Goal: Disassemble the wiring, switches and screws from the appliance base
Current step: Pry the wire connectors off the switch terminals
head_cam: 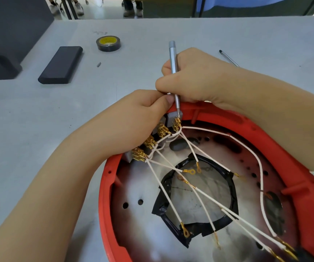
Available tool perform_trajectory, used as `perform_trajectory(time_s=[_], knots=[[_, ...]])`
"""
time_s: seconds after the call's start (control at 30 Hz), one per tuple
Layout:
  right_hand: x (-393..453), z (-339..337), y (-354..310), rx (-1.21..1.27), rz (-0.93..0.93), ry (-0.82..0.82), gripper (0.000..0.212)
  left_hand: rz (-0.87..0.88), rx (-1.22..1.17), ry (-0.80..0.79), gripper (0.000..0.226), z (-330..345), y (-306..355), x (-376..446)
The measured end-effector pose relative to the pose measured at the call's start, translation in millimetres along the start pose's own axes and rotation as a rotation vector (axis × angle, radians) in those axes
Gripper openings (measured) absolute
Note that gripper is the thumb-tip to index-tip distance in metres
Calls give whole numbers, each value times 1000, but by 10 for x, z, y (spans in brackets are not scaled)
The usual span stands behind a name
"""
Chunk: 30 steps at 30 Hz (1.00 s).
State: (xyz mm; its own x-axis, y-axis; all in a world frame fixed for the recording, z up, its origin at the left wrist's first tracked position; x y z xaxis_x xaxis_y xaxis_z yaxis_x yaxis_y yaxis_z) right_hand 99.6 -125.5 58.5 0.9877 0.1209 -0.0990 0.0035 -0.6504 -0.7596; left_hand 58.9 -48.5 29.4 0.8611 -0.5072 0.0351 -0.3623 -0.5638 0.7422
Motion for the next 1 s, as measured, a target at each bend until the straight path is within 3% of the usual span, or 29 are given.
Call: perform_trajectory(time_s=[0.1, 0.37, 1.0], knots=[[-31, -37, -5, -3, -14, 20, 38, -2, -13, -14, 42, 10, 1, -4], [-377, -295, -115, 77, -250, 305, 29, -14, -19, -56, 47, 57, -3, -9], [-301, -219, -112, 49, -252, 238, 37, -17, -40, -52, 42, 50, 15, -22]])
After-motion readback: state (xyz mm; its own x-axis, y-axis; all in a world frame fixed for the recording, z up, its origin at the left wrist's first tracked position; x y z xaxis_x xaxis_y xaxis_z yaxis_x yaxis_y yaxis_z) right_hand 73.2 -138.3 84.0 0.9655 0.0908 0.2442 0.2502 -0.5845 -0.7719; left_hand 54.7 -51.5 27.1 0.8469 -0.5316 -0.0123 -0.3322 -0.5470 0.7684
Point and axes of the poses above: each hand's wrist, its own x-axis towards the middle knuckle, its own z-axis out of the palm, y = z × x, the point moved 10 cm from there along x, towards the middle knuckle, and after that the axes turned 8 degrees about z, right-handed, at the moved point
